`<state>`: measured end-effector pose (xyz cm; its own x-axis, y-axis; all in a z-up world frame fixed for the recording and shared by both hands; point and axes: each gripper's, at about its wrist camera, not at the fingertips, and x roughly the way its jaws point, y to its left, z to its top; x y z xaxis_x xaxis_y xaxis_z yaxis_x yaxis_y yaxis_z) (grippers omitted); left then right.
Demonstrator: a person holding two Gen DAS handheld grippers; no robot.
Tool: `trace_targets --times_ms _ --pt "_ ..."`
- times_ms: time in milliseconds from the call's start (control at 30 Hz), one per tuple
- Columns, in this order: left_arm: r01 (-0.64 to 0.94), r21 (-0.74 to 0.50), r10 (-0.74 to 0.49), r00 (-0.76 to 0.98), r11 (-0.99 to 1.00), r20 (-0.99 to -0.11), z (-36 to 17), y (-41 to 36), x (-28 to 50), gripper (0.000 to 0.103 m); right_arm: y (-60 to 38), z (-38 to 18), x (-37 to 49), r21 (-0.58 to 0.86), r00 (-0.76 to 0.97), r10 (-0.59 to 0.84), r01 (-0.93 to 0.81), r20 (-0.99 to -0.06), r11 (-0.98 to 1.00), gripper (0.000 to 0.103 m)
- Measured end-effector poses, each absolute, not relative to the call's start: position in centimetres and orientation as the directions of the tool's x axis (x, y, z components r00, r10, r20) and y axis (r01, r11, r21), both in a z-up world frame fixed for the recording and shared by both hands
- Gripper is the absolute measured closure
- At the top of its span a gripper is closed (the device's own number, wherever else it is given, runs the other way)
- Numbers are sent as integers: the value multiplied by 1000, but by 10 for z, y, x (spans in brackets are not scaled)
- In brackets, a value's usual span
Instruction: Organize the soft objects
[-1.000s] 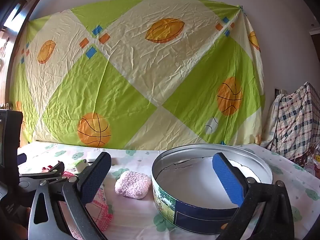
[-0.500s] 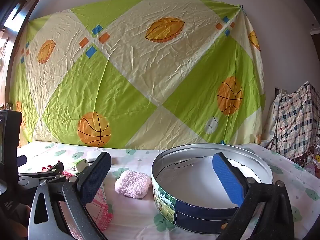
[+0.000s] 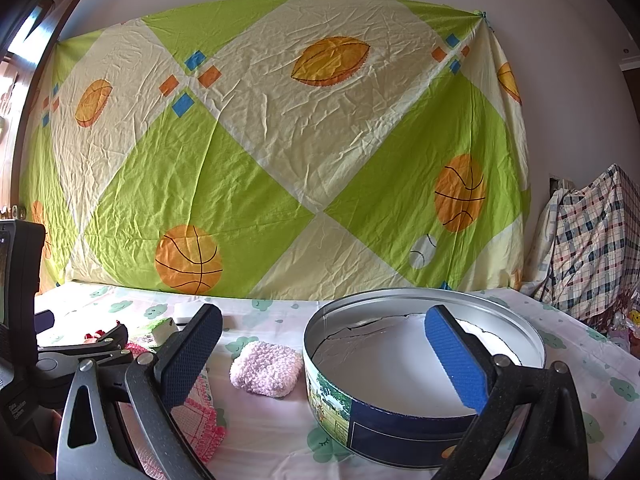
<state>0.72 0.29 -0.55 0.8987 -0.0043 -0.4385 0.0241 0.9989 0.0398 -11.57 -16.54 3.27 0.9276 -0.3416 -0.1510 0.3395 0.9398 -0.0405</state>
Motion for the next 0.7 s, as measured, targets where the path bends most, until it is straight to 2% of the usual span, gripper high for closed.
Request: trace_targets --times_ms 700 --pt "25 36 -7 898 999 -441 -5 4 8 0 -165 34 -118 -41 928 -341 339 -149 940 1"
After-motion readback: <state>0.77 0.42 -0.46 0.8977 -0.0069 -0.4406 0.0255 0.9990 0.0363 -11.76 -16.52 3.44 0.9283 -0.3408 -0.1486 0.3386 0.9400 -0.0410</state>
